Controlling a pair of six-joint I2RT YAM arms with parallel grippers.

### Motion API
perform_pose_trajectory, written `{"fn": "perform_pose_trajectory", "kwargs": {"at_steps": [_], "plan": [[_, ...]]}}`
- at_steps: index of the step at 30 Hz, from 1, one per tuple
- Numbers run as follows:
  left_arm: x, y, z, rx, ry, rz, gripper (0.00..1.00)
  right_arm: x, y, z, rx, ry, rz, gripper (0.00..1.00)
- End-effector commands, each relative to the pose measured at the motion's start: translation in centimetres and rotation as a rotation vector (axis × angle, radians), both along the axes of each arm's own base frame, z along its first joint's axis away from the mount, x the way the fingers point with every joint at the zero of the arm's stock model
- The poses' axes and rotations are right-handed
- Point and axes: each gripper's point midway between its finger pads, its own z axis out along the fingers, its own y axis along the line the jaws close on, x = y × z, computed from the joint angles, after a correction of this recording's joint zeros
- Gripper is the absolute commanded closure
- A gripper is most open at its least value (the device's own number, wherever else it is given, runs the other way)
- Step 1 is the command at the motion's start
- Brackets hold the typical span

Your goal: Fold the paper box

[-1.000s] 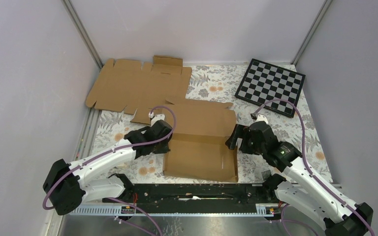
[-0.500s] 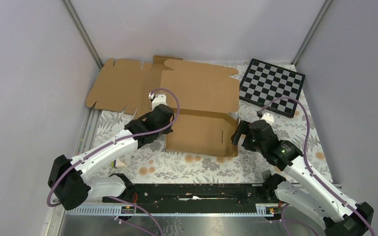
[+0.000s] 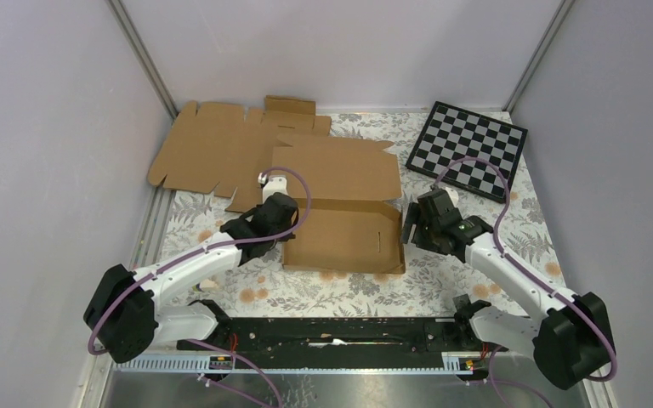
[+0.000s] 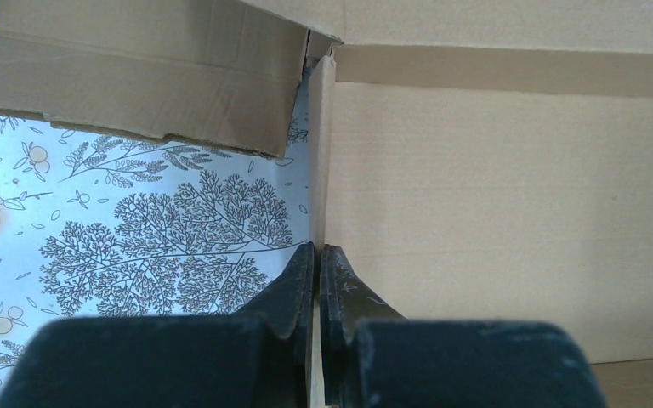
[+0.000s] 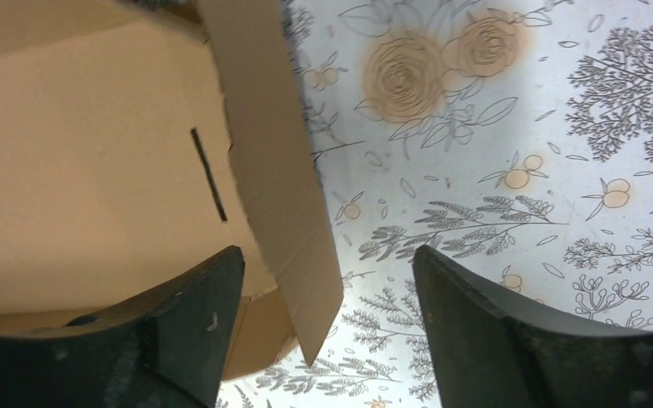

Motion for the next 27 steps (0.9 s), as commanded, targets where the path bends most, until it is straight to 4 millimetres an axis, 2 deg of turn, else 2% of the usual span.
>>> {"fn": "perform_pose_trajectory", "kwargs": {"at_steps": [1,8,12,16,18,22,27], "plan": [[1.0,-0.8,0.9,-0.045,-0.057,-0.015,1.00,1.8,0.4,0.0,0.053,-0.040,-0.002,0.25],[0.8,-0.6,0.7,-0.026,-0.052,-0.023,1.00,1.9,1.0,-1.6,0.014,0.039,0.083,0.30],[0.7,-0.6,0.8,-0.033,-0.053,-0.023,1.00,1.5,0.2,-1.7,-0.019,0.046,0.077,0.44],[0.6,-0.8,0.8,-0.042,-0.055,-0.034,1.00,1.6,1.3,-0.5,0.035,0.029,0.110,0.76],[0.6,-0.9,0.7,-0.045,-0.050,-0.040,1.00,1.6,2.2,0.4,0.080,0.022,0.138,0.87],[0.5,-0.9,0.4,-0.047,-0.037,-0.036,1.00,1.1,4.4,2.3,0.185,0.044,0.199,1.00],[0.2,-1.0,0.2,-0.067,-0.031,-0.014,1.00,0.6,5.8,3.5,0.260,0.065,0.225,1.00]]}}
